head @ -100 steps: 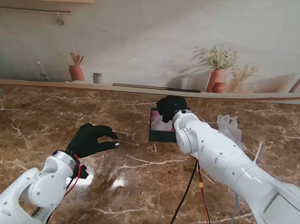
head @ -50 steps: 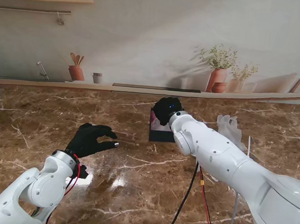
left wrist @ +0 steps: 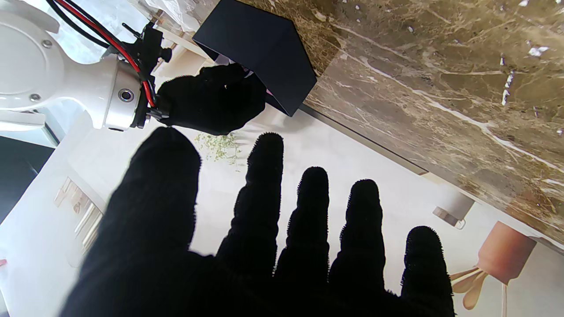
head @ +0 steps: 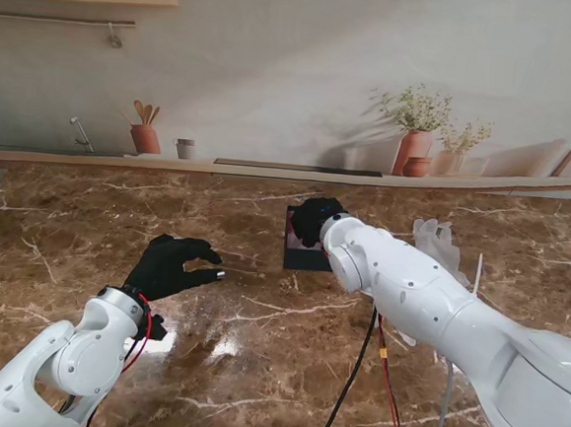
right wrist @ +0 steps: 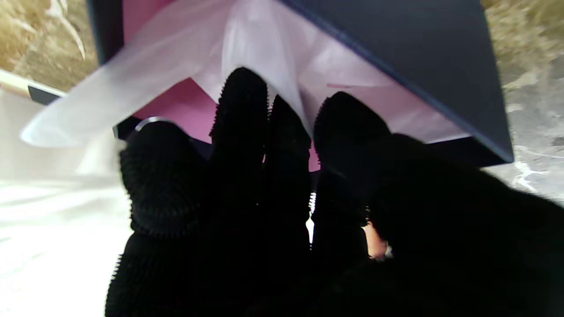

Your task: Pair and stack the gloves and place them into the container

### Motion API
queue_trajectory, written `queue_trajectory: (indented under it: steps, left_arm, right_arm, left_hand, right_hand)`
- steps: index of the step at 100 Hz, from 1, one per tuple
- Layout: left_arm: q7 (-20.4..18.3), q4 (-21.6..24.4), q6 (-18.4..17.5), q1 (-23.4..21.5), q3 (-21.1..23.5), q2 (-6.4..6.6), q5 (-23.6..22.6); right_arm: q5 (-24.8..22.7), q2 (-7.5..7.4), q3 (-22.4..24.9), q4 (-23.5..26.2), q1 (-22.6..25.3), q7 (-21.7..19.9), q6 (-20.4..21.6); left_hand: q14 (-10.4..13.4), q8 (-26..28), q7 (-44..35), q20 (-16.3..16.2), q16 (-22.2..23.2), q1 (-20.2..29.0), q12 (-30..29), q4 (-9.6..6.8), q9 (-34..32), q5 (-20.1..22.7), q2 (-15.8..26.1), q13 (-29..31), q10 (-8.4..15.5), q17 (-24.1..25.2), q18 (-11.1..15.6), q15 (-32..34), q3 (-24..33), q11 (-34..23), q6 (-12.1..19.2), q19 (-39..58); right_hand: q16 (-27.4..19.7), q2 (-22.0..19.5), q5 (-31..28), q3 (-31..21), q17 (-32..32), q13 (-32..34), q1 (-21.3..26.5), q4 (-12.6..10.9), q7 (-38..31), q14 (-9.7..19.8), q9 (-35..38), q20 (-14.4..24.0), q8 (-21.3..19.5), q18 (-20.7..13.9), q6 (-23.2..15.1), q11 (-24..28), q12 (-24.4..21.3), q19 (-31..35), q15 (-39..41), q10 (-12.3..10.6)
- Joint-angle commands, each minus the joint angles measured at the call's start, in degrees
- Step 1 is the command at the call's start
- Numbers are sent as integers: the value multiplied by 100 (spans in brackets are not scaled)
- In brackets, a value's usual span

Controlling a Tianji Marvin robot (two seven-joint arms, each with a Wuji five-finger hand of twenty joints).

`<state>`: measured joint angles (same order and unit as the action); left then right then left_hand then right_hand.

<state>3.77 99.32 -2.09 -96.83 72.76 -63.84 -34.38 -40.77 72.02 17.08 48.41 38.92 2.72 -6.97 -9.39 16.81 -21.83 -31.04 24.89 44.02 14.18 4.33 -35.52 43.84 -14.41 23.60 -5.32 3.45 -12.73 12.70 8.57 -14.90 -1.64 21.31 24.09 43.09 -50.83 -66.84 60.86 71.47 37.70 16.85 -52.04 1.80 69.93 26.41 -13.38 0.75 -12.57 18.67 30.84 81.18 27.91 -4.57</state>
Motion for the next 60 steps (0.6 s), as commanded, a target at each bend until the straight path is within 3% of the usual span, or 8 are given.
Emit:
queue_trajectory:
  steps: [1, 21, 35, 45, 60]
  left_arm:
    - [15, -28, -14, -23, -15, -12, 7]
    - [29, -29, -9, -33, -1, -13, -9]
    - [26, -21, 4, -43, 10, -13, -18]
    - [27, -24, -4, -40, 9, -13, -16]
    - [27, -30, -19, -43, 13, -12, -17]
  right_arm:
    - [42, -8, -6, -29, -19, -78, 12]
    - [219, 1, -63, -90, -104, -331, 160]
    - [207, -42, -1, -23, -76, -346, 204]
    - [286, -54, 94, -16, -40, -362, 261]
    - [401, -89, 180, 23, -2, -492, 318]
  left_hand:
    - [138, 83, -40, -94, -48, 123, -37, -108, 3, 122, 158, -19, 71, 121, 57, -171, -129, 111, 178, -196]
    - [124, 84, -42, -95, -44, 132, -37, -108, 6, 119, 166, -25, 75, 125, 51, -167, -104, 111, 184, -200]
    - [126, 83, -43, -98, -39, 129, -39, -106, 18, 116, 164, -22, 75, 128, 47, -163, -90, 117, 180, -203]
    - [108, 83, -42, -97, -36, 125, -40, -105, 17, 115, 161, -26, 70, 132, 53, -163, -78, 118, 176, -211]
    - [116, 82, -38, -97, -34, 114, -41, -103, 15, 108, 160, -32, 76, 131, 46, -166, -66, 122, 191, -223]
  right_hand:
    - [-206, -238, 237, -153, -79, -131, -66, -25, 106, -277, -129, -111, 69, -29, 118, -84, -133, -138, -248, 151]
    - [-366, -554, 544, -15, -567, -649, -655, -107, 743, -396, -646, 63, -180, 151, 271, 7, -425, -611, -665, 155]
    - [-372, -703, 499, -132, -755, -827, -1512, -554, 1692, -436, -958, 179, -654, 143, 462, 48, -803, -821, -741, 168]
    - [-416, -989, 442, 69, -1217, -1092, -1995, -1133, 2439, -496, -1196, -99, -1270, 295, 619, 21, -837, -1488, -860, 222]
    - [-394, -1032, 441, 334, -1303, -1151, -2158, -1144, 2550, -481, -1244, -344, -1433, 352, 654, 44, -818, -1774, -853, 248]
